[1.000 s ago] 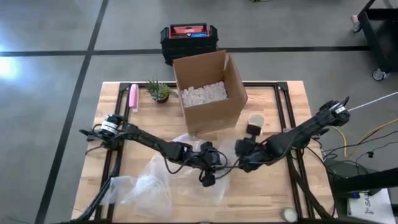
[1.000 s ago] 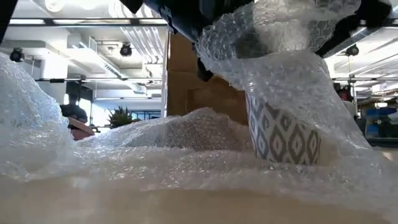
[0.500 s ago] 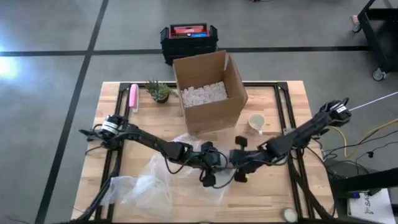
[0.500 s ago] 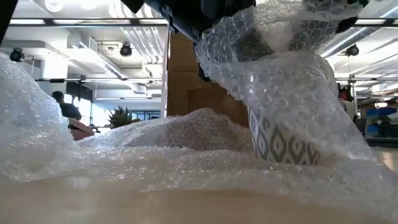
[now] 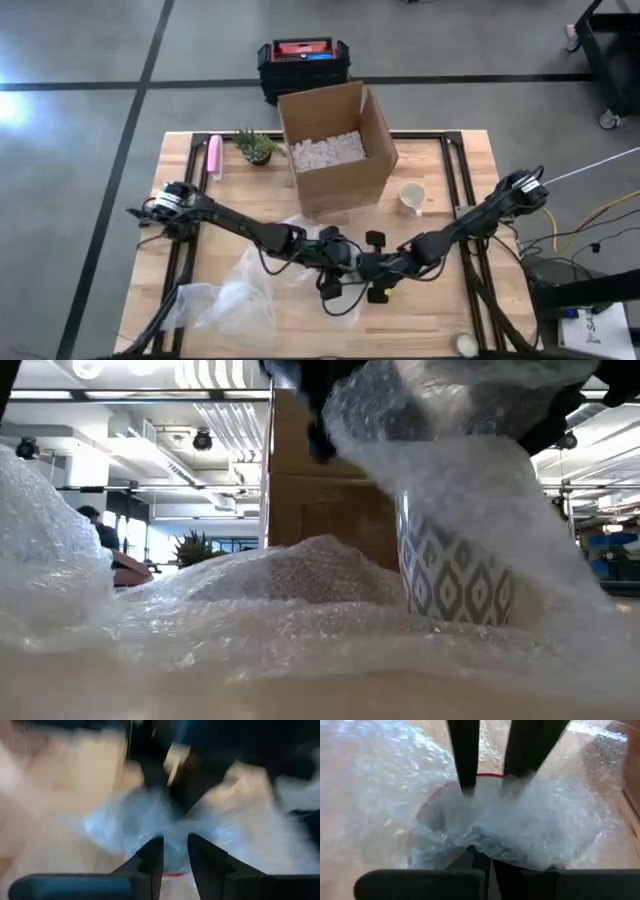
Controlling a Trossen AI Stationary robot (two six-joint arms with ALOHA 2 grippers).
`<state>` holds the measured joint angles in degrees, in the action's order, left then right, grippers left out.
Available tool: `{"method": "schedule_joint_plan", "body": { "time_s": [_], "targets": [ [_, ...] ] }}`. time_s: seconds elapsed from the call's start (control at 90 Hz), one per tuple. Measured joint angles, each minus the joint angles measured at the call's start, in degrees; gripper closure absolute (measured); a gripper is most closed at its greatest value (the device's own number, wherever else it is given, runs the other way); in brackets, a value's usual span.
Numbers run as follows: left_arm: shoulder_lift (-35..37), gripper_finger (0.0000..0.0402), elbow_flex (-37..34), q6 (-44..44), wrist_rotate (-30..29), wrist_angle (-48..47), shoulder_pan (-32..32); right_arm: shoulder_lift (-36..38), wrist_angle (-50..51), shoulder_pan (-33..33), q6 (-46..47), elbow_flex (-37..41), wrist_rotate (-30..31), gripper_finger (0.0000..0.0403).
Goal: Wrap mug
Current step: Wrap the gray mug with bubble wrap
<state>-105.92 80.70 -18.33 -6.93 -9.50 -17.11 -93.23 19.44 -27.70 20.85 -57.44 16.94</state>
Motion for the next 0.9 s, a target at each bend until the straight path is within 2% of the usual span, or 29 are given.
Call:
{"method": "schedule_joint_plan", "body": {
  "time_s": [0.144, 0.356, 0.622, 0.767, 0.9],
  "targets": [
    [0.32, 0.0327, -0.53, 1.29, -5.66, 1.38, -0.09, -0.21, 0.5, 0.0, -1.1, -0.9, -0.47, 0.0401],
    [-4.45, 0.0327, -1.59, -0.23, -3.23, 2.15, 0.69, 0.16, 1.88, 0.0, -1.13, -1.53, -1.0, 0.0401],
    [-6.54, 0.0327, -1.47, -0.3, -1.09, 4.35, 0.75, 3.23, 23.54, -0.05, 1.61, -12.95, -0.67, 0.0401],
    [-6.5, 0.0327, -1.55, -0.2, -1.02, 4.47, 0.74, 2.47, 18.66, 0.28, -0.85, -12.95, 1.25, 0.0401],
    [-6.34, 0.0327, -1.7, 0.18, -1.21, 3.59, 0.71, -1.59, 18.1, 1.38, -0.89, -10.13, -1.05, 0.0401]
  ]
}}
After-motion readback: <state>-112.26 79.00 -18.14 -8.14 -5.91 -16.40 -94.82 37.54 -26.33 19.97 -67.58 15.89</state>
